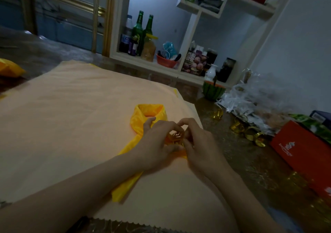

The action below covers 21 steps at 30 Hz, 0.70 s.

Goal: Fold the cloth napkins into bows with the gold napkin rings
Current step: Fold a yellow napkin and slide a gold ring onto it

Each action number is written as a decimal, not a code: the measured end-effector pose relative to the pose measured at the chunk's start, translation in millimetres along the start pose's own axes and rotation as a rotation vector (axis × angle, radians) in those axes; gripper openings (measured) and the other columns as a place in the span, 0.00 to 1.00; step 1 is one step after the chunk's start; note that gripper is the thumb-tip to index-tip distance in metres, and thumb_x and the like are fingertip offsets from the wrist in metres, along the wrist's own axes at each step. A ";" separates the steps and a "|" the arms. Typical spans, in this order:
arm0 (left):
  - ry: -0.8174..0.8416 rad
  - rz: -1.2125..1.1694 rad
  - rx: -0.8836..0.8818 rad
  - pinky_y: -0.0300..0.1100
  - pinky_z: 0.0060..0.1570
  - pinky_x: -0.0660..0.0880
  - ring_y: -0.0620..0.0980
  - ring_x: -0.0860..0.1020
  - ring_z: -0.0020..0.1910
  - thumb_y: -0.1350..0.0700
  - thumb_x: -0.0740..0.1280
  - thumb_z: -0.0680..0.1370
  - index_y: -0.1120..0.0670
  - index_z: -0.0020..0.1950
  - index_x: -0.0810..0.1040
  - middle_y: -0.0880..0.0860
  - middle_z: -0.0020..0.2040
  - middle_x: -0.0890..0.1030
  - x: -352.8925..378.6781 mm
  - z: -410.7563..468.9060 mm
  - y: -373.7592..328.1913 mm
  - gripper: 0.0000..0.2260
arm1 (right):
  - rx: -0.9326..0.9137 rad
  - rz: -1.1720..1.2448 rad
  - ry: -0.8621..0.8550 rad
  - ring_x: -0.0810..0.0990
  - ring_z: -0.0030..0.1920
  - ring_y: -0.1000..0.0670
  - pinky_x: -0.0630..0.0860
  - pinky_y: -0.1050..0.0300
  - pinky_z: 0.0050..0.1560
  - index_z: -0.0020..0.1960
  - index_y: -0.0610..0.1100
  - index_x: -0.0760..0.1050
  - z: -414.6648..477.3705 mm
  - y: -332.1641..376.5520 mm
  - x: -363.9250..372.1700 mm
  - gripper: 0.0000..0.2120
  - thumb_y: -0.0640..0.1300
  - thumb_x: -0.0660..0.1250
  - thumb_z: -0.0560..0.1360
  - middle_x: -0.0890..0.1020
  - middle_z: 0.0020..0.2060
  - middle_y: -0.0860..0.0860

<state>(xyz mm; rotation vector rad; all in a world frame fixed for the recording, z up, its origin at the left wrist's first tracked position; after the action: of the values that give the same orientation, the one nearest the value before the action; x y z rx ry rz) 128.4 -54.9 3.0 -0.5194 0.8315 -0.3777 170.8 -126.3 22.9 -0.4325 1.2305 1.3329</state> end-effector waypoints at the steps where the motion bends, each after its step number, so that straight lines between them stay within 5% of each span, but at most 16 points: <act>1: 0.041 0.029 0.024 0.41 0.70 0.40 0.40 0.68 0.62 0.45 0.65 0.71 0.50 0.59 0.73 0.40 0.54 0.73 3.2 0.2 -2.3 0.19 | 0.024 0.048 -0.031 0.74 0.37 0.60 0.70 0.62 0.37 0.55 0.55 0.67 -1.1 -3.8 0.0 0.19 0.33 0.63 0.74 0.73 0.34 0.58; 6: 0.151 0.120 -0.009 0.39 0.70 0.38 0.36 0.62 0.67 0.45 0.65 0.76 0.45 0.69 0.65 0.41 0.65 0.71 13.7 2.0 0.0 0.23 | 0.250 0.548 -0.118 0.74 0.31 0.54 0.71 0.62 0.31 0.50 0.52 0.71 -4.9 -37.0 1.9 0.24 0.23 0.61 0.71 0.73 0.31 0.48; 11: 0.226 0.248 -0.012 0.40 0.69 0.38 0.41 0.60 0.70 0.39 0.64 0.74 0.45 0.73 0.61 0.43 0.68 0.69 17.4 0.6 0.4 0.29 | 0.322 0.723 -0.162 0.77 0.35 0.46 0.73 0.53 0.35 0.49 0.48 0.73 -5.8 -43.3 7.1 0.19 0.25 0.62 0.72 0.76 0.34 0.41; 17: 0.319 0.367 -0.015 0.46 0.71 0.40 0.45 0.64 0.68 0.41 0.58 0.78 0.48 0.76 0.55 0.48 0.64 0.73 27.8 -1.5 8.3 0.28 | 0.170 0.341 -0.158 0.79 0.36 0.51 0.77 0.57 0.36 0.50 0.56 0.71 -2.2 -30.8 -3.3 0.21 0.30 0.66 0.73 0.80 0.35 0.48; 21: 0.347 0.299 -0.027 0.45 0.73 0.39 0.45 0.64 0.69 0.52 0.61 0.78 0.50 0.74 0.57 0.49 0.67 0.71 29.5 -2.6 12.3 0.25 | 0.210 0.140 -0.063 0.78 0.38 0.58 0.72 0.64 0.39 0.56 0.53 0.73 -2.0 -40.3 -3.3 0.15 0.39 0.69 0.73 0.82 0.38 0.55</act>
<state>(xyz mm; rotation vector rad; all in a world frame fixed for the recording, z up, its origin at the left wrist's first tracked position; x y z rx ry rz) 146.1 -60.7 -23.1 -0.3502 1.2329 -0.1815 206.2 -140.4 9.5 -0.1570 1.3514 1.3083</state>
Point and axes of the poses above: each hand's wrist, its own z-axis towards the middle knuckle, its own x-axis out of the palm, y = z × x, the point moved 10 cm from there along z, towards the middle knuckle
